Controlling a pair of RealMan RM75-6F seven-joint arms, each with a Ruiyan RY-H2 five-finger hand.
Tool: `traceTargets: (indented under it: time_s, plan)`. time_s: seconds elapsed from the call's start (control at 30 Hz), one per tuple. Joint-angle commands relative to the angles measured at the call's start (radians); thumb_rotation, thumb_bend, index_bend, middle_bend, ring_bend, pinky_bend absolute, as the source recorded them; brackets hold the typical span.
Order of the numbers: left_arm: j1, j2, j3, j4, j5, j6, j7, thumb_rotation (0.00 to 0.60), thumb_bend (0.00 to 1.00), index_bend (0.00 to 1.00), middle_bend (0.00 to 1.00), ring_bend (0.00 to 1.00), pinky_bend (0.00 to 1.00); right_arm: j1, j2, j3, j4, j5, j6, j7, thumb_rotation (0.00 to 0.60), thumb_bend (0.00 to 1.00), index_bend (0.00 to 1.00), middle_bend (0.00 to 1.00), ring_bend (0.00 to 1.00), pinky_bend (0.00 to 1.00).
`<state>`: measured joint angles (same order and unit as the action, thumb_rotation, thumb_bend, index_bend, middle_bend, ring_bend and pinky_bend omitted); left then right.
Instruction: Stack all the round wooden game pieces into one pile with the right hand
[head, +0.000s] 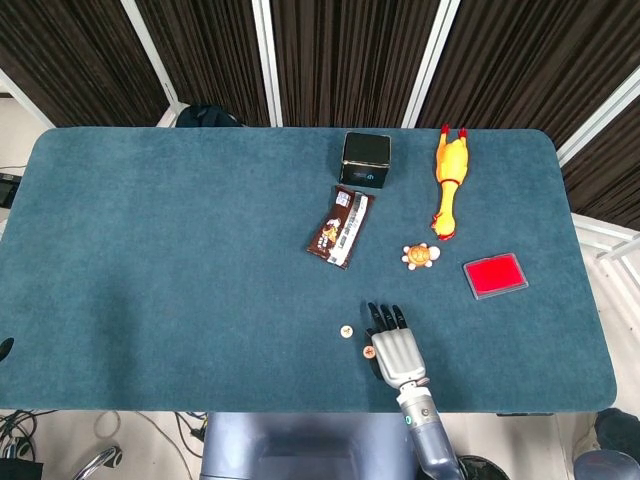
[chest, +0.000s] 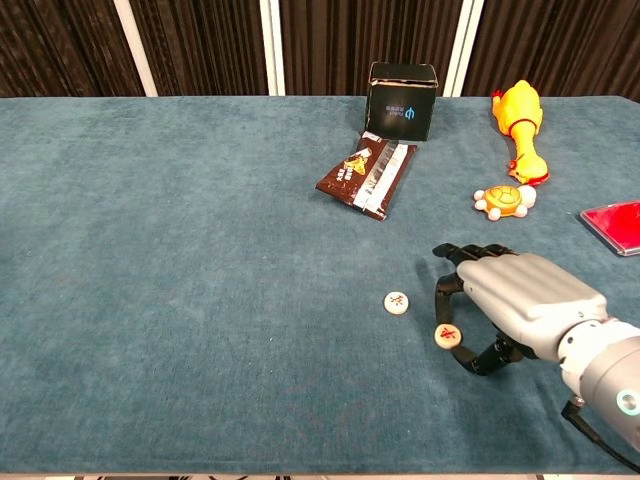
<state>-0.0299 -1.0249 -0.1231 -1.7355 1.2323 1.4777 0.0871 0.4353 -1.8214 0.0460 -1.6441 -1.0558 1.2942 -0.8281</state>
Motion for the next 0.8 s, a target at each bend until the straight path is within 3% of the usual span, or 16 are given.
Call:
traceTargets:
  time_s: [0.03,0.53,0.8]
  plan:
    - [0.001,0.000,0.000,0.000,0.000,0.001,-0.001,0.600,0.19,0.13,0.00,0.00,0.04,0.000,-0.002,0.001,0.002,0.000,-0.002,0.001,0.600,0.42,0.48,0.00,0.00,0.00]
    - [0.001,0.000,0.000,-0.001,-0.001,0.000,-0.005,0.600,0.19,0.13,0.00,0.00,0.04,-0.002,0.023,0.013,-0.046,-0.008,0.005,0.002,0.600,0.42,0.50,0.00,0.00,0.00]
    - [0.001,-0.001,-0.001,-0.001,0.000,0.002,-0.005,0.600,0.19,0.13,0.00,0.00,0.04,0.021,0.078,0.075,-0.104,0.031,-0.009,-0.006,0.600,0.42,0.50,0.00,0.00,0.00]
